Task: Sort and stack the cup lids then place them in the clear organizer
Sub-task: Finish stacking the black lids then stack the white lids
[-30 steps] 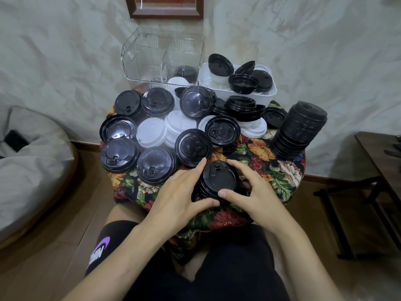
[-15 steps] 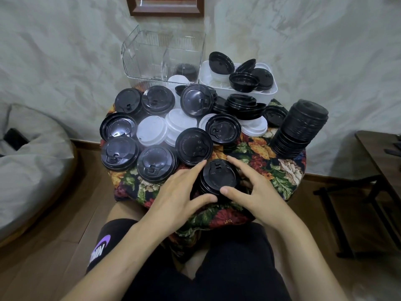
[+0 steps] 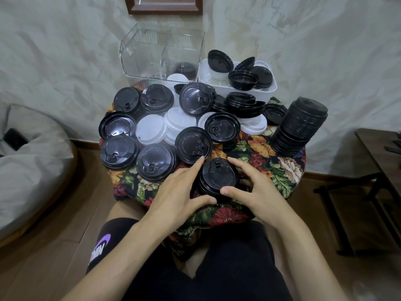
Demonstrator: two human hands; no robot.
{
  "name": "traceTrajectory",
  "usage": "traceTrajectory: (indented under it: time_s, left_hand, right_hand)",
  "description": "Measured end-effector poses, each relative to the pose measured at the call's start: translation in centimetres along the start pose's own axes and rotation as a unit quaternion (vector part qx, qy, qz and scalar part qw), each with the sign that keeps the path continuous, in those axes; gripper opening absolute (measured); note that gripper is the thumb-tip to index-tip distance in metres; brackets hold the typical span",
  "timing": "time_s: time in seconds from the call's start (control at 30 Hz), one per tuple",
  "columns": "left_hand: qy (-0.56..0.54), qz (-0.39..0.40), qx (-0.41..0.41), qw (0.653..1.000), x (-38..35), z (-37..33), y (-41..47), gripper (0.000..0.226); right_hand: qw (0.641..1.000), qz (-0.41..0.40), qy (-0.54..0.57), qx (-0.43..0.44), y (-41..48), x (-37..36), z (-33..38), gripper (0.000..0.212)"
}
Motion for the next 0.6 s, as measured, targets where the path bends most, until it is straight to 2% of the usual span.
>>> traceTrajectory:
  time_s: [0.3,0.47,0.6]
  left_hand:
    - [-0.009,-0.020,-0.031,0.999,0.3,-0.4,-0.2,0.098]
    - [0.003,0.001,-0.047,0.999,0.3,-0.4,-0.1,0.099]
    - [-0.018,0.001,-0.047,0.999,0.5,-0.5,-0.3,0.093]
  right_hand:
    - [1.000,-0.019,-0.023,-0.005,0.1,-0.1,0.2,0.085]
    - [0.999,-0.032,-0.014,-0.012,0.2,-0.1,-0.5,0.086]
    - [0.999,0.021,0.040,-0.015,0.5,0.5,-0.6,0.075]
Point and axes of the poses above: each hand's wrist, its own y-axis towards the middle knuckle, its own x-axis out of the back of the hand, z = x × y, the point moved 3 cm from there along y, towards the middle knuckle, and after that the axes turned 4 degrees about x, right-handed, at the moved point
